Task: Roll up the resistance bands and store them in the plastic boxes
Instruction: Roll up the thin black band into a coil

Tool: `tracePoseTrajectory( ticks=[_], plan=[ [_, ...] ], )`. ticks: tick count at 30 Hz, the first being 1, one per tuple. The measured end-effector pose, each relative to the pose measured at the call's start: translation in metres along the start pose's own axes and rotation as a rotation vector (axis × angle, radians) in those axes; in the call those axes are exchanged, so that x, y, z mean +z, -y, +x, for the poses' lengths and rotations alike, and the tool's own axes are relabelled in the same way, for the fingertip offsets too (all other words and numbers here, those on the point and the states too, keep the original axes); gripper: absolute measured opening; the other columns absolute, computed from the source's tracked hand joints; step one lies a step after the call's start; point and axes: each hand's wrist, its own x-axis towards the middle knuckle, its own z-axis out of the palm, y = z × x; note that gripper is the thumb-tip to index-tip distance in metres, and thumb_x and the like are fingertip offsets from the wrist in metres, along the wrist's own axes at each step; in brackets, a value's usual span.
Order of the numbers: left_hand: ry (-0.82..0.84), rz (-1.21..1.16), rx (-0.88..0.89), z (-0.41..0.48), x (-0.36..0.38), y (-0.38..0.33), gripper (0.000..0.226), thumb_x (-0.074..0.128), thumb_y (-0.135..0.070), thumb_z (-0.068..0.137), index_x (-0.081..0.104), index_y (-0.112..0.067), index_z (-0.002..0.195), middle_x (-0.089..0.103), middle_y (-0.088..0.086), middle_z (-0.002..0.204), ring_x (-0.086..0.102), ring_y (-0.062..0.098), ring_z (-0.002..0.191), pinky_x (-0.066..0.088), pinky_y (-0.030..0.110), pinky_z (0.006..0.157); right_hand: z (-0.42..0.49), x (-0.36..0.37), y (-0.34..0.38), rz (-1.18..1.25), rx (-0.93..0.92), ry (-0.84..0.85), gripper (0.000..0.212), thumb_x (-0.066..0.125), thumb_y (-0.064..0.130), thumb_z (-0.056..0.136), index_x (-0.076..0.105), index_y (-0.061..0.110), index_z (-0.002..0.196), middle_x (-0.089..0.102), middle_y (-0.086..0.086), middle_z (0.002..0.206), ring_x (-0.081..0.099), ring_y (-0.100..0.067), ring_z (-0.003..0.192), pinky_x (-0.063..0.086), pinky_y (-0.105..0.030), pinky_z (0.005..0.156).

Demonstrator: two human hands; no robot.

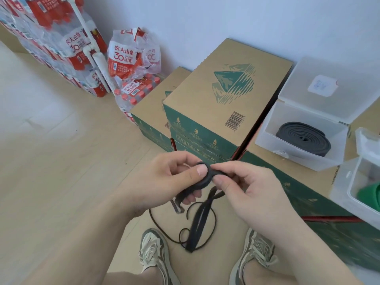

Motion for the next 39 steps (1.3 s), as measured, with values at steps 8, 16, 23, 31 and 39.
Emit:
tracePoseTrajectory(
  ticks=[8,16,23,31,39],
  plan=[
    [0.105,0.62,-0.232,0.0,-0.013,0.012,0.033,0.077,-0.051,0.081,0.065,-0.02,0.083,0.07,-0.003,0.077,0.062,0.01,0.071,0.047,0.021,0.068,0.003,-0.019,-0.02,-0.069,0.209,-0.255,0.017,0.067,0.017,0.096,0.074,0.032,0.093,0.07,0.017,0.072,0.055,-0.006,0.059,0.043,-0.01,0.056],
    [-0.13,0.364,0.181,0.004,0.001,0.013,0.019,0.083,-0.02,0.086,0.08,-0.035,0.099,0.074,-0.005,0.092,0.071,0.02,0.082,0.06,0.038,0.076,-0.001,-0.018,-0.024,-0.516,0.341,0.159,0.055,0.072,0.039,0.091,0.051,0.039,0.143,0.062,0.015,0.125,0.064,-0.009,0.106,0.052,-0.031,0.091],
    [-0.17,0.286,0.298,0.01,0.033,0.003,0.023,0.085,-0.008,0.082,0.08,-0.022,0.1,0.072,-0.011,0.08,0.065,-0.001,0.071,0.045,0.009,0.064,-0.002,-0.005,-0.019,0.024,0.072,0.18,0.046,0.067,0.002,0.089,0.067,0.033,0.122,0.075,0.002,0.09,0.063,-0.026,0.074,0.055,-0.043,0.072],
    [0.017,0.848,-0.131,0.013,0.019,0.019,0.003,0.067,-0.023,0.088,0.066,-0.023,0.091,0.069,-0.003,0.085,0.066,0.017,0.082,0.058,0.036,0.075,0.004,-0.011,-0.018,0.133,0.1,-0.188,0.016,0.065,0.014,0.098,0.073,0.026,0.09,0.075,0.003,0.08,0.066,-0.013,0.065,0.057,-0.027,0.069],
    [-0.181,0.865,-0.094,0.009,0.007,0.02,0.017,0.059,-0.018,0.1,0.064,-0.032,0.108,0.062,-0.007,0.086,0.058,0.019,0.084,0.04,0.027,0.065,0.008,-0.026,-0.038,-0.133,0.321,-0.151,0.027,0.065,0.027,0.096,0.063,0.035,0.122,0.07,0.007,0.09,0.064,-0.011,0.071,0.054,-0.028,0.073]
  ],
)
